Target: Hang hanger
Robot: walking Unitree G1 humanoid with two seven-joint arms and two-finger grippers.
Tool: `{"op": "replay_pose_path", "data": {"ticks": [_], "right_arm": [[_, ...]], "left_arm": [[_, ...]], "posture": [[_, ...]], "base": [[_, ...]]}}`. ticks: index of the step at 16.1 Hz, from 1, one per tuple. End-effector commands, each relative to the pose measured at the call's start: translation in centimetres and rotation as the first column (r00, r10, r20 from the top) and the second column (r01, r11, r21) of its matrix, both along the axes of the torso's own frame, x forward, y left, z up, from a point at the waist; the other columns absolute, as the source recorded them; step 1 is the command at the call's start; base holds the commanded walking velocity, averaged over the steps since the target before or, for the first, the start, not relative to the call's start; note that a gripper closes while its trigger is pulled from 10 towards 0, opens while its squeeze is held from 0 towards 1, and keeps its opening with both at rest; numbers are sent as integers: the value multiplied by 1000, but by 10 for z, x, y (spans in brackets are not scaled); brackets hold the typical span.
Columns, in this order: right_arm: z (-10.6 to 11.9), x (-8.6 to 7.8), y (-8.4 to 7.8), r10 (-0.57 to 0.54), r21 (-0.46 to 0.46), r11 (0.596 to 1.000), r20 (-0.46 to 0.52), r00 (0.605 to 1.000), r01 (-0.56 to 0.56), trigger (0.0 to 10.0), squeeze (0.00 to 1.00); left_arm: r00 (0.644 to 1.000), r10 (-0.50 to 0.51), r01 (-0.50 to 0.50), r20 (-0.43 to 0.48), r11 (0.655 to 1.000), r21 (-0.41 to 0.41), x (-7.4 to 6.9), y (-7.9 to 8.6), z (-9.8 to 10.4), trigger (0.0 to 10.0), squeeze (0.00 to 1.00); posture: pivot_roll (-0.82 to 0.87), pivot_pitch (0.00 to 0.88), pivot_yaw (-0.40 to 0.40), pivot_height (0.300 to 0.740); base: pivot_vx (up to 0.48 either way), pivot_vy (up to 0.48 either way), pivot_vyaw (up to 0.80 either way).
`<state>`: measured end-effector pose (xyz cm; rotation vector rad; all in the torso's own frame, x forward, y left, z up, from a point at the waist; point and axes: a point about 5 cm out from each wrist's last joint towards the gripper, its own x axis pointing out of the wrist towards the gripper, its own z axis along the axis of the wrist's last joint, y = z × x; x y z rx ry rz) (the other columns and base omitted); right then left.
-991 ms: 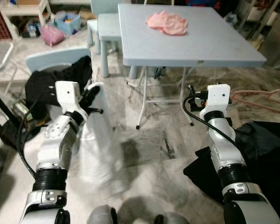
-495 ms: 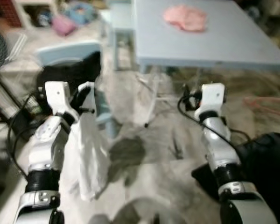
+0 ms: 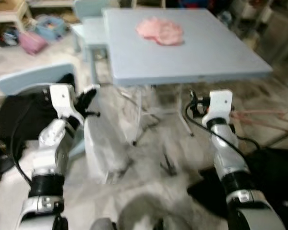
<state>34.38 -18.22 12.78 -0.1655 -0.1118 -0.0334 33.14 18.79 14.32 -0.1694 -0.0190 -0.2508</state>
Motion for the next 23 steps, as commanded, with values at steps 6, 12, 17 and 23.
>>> {"op": "replay_pose_path", "data": {"ticks": [6,12,17,23], "right_arm": [[3,0,-11,-27,-7,1000,3,1000,27,10000,0],[3,0,-10,-24,-9,1000,-1,1000,24,10000,0],[2,-1,-10,-26,-10,1000,1,1000,26,10000,0],[4,-1,-10,-26,-9,1000,9,1000,26,10000,0]], "left_arm": [[994,-45,41,99,998,46,6,-14,24,10000,0],[988,26,-30,155,999,27,14,-13,49,10000,0],[988,35,-38,149,999,18,16,-12,53,10000,0],[984,35,-45,175,998,54,17,-12,61,10000,0]], "posture": [[4,58,-46,740],[5,58,-45,740],[6,57,-42,740],[7,56,-42,740]], "base": [[355,280,-800],[61,42,-800],[0,0,-800],[0,102,-800]]}}
